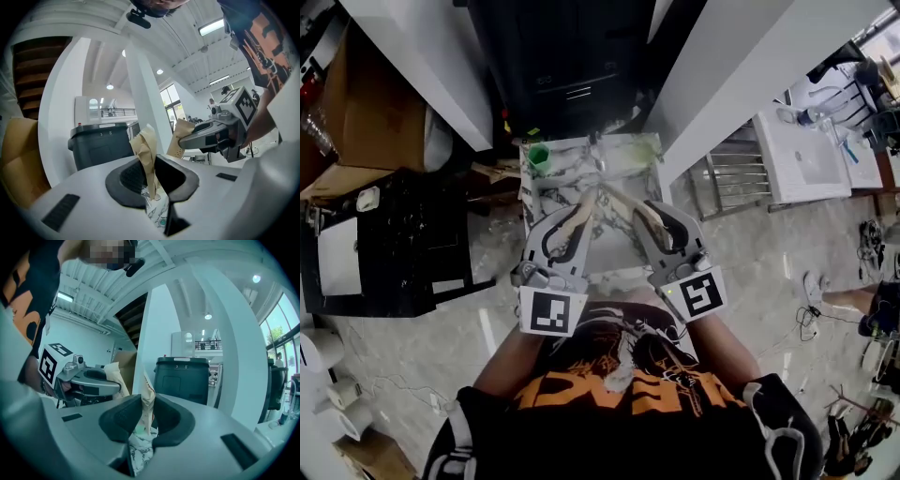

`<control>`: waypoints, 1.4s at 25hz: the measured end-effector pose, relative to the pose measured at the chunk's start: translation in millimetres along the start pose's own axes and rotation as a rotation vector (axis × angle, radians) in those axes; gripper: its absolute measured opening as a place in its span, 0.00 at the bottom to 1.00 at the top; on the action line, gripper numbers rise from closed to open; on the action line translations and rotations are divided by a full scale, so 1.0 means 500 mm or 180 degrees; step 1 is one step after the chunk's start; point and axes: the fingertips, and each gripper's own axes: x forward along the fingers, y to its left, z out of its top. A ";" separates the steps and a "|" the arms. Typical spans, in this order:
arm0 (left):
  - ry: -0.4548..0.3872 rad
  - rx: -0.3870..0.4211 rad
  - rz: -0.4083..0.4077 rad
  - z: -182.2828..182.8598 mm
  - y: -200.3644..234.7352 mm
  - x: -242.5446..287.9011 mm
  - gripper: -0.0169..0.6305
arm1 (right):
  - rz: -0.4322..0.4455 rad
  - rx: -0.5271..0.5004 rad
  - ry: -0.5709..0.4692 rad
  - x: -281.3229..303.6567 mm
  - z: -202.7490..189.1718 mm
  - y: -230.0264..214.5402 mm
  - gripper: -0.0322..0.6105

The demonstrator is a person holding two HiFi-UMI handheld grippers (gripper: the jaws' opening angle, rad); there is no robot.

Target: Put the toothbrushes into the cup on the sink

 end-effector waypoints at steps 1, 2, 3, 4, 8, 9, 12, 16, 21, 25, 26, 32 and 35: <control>-0.0027 -0.0017 -0.0041 -0.004 0.006 0.007 0.14 | -0.0058 0.0007 0.0022 0.007 -0.001 -0.005 0.19; -0.0046 -0.0028 -0.0077 -0.008 0.012 0.015 0.14 | -0.0111 0.0008 0.0036 0.015 -0.002 -0.010 0.19; -0.0050 -0.0025 -0.0103 -0.014 0.019 0.024 0.14 | -0.0155 0.0010 0.0044 0.022 -0.003 -0.014 0.19; -0.0043 -0.0014 -0.0120 -0.018 0.026 0.032 0.14 | -0.0185 0.0020 0.0051 0.030 -0.005 -0.018 0.19; -0.0023 -0.0040 -0.0125 -0.027 0.041 0.051 0.14 | -0.0187 0.0045 0.0126 0.045 -0.021 -0.035 0.19; -0.0013 -0.0051 -0.0115 -0.029 0.042 0.057 0.14 | -0.0172 0.0051 0.0145 0.049 -0.025 -0.042 0.19; 0.0039 -0.0070 -0.0090 -0.033 0.042 0.079 0.14 | -0.0128 0.0091 0.0116 0.060 -0.025 -0.062 0.19; 0.0037 -0.0034 -0.0138 -0.022 0.022 0.114 0.14 | -0.0140 0.0061 0.0061 0.060 -0.024 -0.101 0.19; 0.0015 0.0018 -0.0175 -0.010 0.003 0.165 0.14 | -0.0188 0.0104 0.0055 0.051 -0.037 -0.153 0.19; -0.0034 0.0060 -0.0207 -0.004 -0.011 0.209 0.14 | -0.0267 0.0108 0.0083 0.041 -0.054 -0.207 0.19; -0.0047 0.0078 -0.0219 -0.003 -0.015 0.220 0.14 | -0.0282 0.0098 0.0093 0.040 -0.058 -0.219 0.19; -0.0016 0.0234 -0.0293 -0.034 -0.050 0.284 0.14 | -0.0361 0.0046 0.0162 0.041 -0.112 -0.292 0.19; 0.0085 0.0184 -0.0286 -0.063 -0.062 0.303 0.14 | -0.0382 -0.0007 0.0292 0.053 -0.165 -0.325 0.19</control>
